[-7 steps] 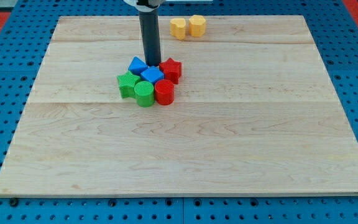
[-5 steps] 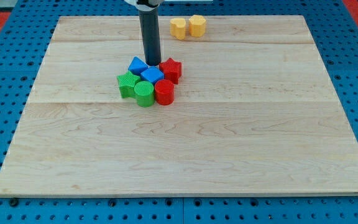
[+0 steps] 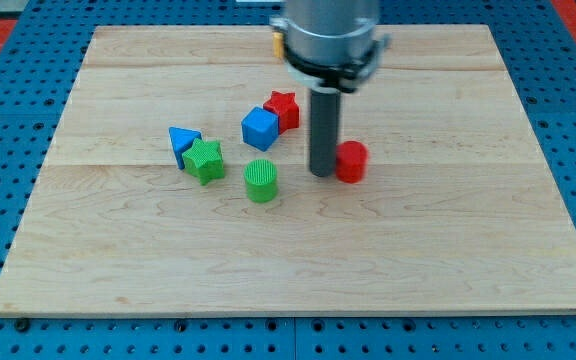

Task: Move the red circle bottom right to the green circle

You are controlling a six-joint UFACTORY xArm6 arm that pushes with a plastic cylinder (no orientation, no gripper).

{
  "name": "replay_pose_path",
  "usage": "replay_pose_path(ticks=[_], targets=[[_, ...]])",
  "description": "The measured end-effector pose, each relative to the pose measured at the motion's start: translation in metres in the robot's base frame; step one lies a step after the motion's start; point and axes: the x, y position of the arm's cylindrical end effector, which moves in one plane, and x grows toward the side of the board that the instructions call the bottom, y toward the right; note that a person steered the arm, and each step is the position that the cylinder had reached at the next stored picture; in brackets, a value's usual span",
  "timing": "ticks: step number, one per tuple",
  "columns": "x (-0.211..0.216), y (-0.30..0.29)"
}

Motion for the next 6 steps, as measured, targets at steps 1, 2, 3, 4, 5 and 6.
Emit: replay_pose_path(ticks=[1,2,3,4,5,6], targets=[[0.008,-0.025],[-0.038,-0.034],[-0.034,0.052],[0.049,0.100],[0.040,0.095],[0.030,0.044]])
